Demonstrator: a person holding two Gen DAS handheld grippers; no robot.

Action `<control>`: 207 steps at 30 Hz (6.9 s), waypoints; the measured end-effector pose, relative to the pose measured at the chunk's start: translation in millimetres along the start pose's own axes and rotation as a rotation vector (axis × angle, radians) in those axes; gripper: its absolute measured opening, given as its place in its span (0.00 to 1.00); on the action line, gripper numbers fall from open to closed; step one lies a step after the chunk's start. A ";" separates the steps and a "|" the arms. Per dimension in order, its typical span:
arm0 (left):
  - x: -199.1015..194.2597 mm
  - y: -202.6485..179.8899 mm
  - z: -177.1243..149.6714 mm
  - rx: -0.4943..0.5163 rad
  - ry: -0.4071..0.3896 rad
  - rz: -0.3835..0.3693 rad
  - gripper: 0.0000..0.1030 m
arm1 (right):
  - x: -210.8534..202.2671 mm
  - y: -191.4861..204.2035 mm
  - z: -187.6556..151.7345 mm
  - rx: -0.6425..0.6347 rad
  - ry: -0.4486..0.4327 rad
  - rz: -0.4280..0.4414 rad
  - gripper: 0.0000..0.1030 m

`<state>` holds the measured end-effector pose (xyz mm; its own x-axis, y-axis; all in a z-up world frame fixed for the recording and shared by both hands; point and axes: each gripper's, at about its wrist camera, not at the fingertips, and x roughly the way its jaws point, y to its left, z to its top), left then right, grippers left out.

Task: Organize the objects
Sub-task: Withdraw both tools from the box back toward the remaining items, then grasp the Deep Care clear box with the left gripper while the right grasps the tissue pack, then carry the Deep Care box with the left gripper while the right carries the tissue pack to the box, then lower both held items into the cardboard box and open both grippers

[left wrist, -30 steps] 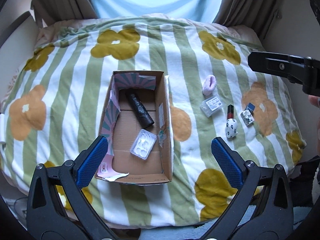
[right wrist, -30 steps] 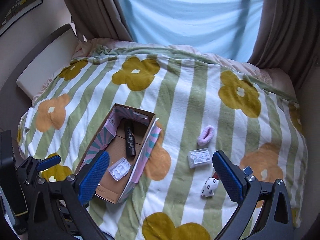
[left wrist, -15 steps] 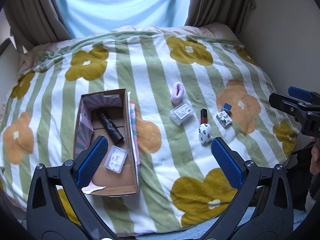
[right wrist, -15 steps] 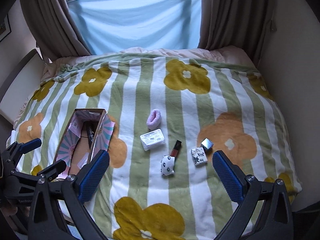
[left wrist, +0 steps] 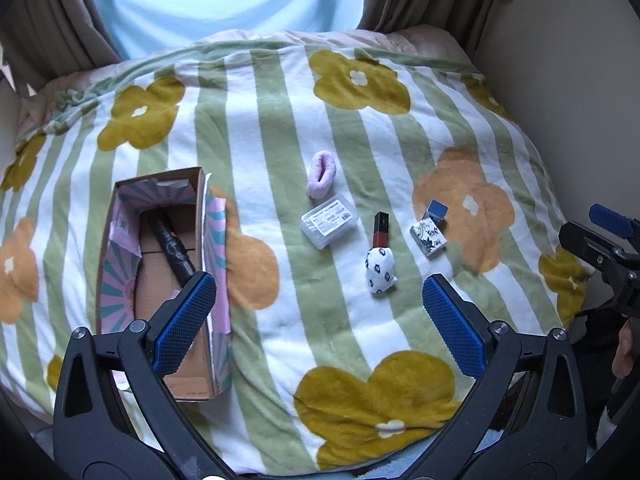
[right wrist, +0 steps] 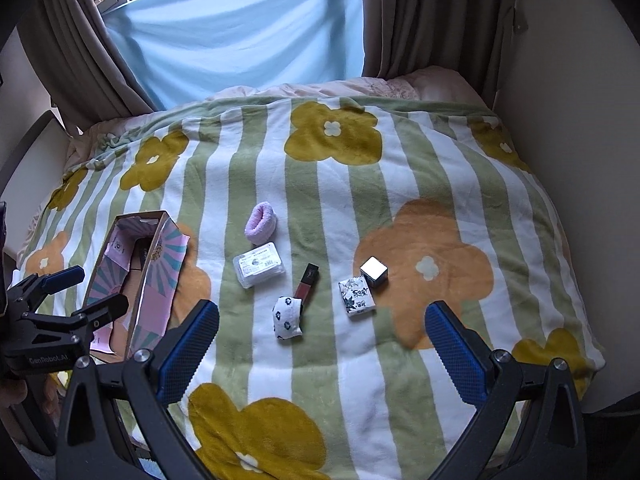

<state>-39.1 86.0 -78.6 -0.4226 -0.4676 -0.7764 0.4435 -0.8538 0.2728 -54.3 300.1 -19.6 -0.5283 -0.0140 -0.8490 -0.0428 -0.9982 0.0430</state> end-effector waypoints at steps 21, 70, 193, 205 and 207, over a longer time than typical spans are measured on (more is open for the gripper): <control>202.6 -12.1 18.2 -0.537 0.317 0.149 0.99 | 164.9 -46.8 -20.7 -0.096 0.136 0.006 0.99; 320.7 0.2 17.9 -0.650 0.480 0.136 0.92 | 254.8 -70.5 -36.4 -0.144 0.292 0.061 0.42; 184.9 269.4 -35.4 -0.004 0.244 -0.116 1.00 | 279.2 394.8 51.5 -0.601 0.289 0.517 0.89; 178.6 269.0 -29.4 0.004 0.235 -0.107 1.00 | 265.5 385.5 56.2 -0.595 0.270 0.490 0.88; 175.5 269.0 -26.6 0.001 0.232 -0.101 1.00 | 258.3 383.1 57.6 -0.590 0.261 0.486 0.88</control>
<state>27.0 -219.6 -156.5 -0.2723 -0.3147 -0.9093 0.4076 -0.8938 0.1872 -256.0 -82.5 -192.1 -0.1551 -0.3948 -0.9056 0.6341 -0.7428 0.2152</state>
